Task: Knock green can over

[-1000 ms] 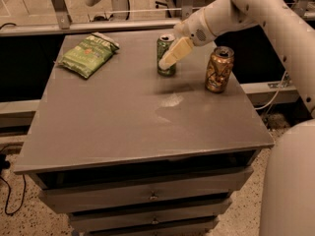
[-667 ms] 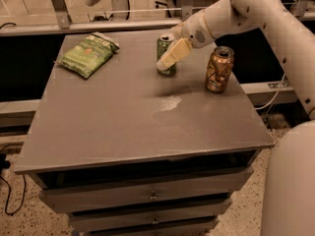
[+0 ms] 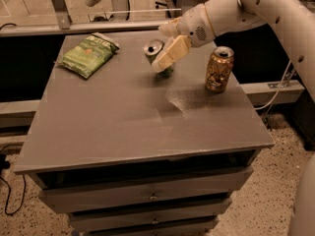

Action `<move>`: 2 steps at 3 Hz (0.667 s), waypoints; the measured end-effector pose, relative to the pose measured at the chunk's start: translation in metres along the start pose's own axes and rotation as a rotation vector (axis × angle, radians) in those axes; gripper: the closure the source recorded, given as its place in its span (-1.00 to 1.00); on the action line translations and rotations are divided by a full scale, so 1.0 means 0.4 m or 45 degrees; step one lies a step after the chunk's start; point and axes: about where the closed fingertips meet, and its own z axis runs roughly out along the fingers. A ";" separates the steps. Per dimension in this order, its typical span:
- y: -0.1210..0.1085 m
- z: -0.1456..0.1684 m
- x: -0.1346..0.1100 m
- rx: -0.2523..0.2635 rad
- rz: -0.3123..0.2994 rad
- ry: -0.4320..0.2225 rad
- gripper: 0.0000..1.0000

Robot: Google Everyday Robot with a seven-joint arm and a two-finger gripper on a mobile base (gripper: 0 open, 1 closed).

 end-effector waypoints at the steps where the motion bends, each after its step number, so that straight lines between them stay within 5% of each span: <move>1: 0.110 -0.003 -0.063 -0.127 -0.029 -0.068 -1.00; 2: 0.180 -0.005 -0.093 -0.199 -0.038 -0.106 -1.00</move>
Offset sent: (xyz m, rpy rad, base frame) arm -0.1028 0.0323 0.0447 0.1232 0.0613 0.2075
